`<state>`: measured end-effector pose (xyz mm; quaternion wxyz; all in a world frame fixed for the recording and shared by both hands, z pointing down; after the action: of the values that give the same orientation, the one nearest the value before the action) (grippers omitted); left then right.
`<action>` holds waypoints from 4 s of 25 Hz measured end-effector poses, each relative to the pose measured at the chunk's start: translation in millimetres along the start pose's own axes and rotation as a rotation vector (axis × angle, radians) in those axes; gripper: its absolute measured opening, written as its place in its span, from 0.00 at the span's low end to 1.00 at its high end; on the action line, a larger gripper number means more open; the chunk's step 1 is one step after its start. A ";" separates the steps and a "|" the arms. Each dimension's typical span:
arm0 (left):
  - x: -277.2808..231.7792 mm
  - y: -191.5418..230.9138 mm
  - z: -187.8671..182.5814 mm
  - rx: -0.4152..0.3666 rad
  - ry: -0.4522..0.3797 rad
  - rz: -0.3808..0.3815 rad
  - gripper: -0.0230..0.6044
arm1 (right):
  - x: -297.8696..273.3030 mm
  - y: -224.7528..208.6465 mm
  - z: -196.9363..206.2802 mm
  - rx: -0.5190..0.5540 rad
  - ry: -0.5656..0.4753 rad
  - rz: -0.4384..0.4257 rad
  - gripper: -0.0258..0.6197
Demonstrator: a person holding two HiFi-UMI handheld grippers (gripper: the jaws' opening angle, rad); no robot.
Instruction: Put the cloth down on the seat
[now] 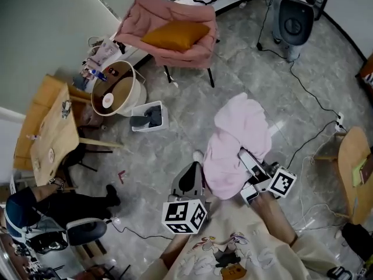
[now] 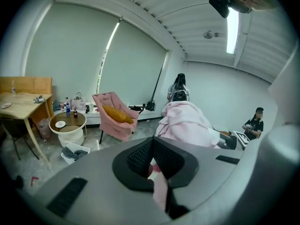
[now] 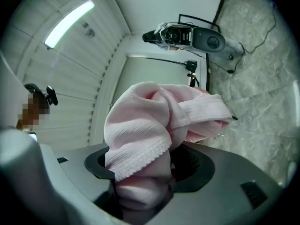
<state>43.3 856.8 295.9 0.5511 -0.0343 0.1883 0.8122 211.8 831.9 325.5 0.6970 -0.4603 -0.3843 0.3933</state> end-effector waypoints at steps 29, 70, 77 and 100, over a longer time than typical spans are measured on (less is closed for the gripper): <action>-167.6 163.7 -88.3 0.104 0.018 0.164 0.04 | -240.0 -30.9 69.9 0.325 0.103 0.216 0.54; -467.3 136.9 -145.7 0.118 0.099 0.036 0.04 | -440.8 -160.3 -133.3 0.150 0.258 0.273 0.54; -487.6 128.6 -138.2 0.108 0.158 -0.013 0.04 | -444.9 -181.0 -145.8 0.071 0.276 0.277 0.54; -610.1 226.6 -206.5 0.230 0.164 0.090 0.04 | -600.7 -197.3 -157.8 0.144 0.233 0.380 0.54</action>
<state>44.3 174.6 325.8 0.4970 -0.0287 0.3259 0.8037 154.4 183.9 363.1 0.6809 -0.5159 -0.1787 0.4881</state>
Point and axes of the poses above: the fingertips, and each gripper's own axes: x backward along the fingers, y to its left, z out of its underside, the point moved 2 cm from there along x, backward along the fingers, and after that the axes turned 11 degrees about -y, right-handed, at the moved point
